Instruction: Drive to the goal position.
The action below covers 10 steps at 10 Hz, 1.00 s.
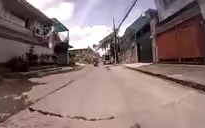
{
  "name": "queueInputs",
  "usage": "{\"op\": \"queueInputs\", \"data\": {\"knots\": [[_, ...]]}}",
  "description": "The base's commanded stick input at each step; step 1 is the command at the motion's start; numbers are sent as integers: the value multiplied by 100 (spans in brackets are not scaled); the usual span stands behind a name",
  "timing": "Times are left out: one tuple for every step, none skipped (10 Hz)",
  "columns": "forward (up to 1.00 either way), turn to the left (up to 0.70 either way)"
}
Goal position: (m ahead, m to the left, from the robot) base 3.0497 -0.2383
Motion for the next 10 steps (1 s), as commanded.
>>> {"op": "queueInputs", "data": {"knots": [[85,3],[85,4],[85,4],[85,4],[85,4],[85,4],[85,4],[85,4],[85,4],[85,4]]}}
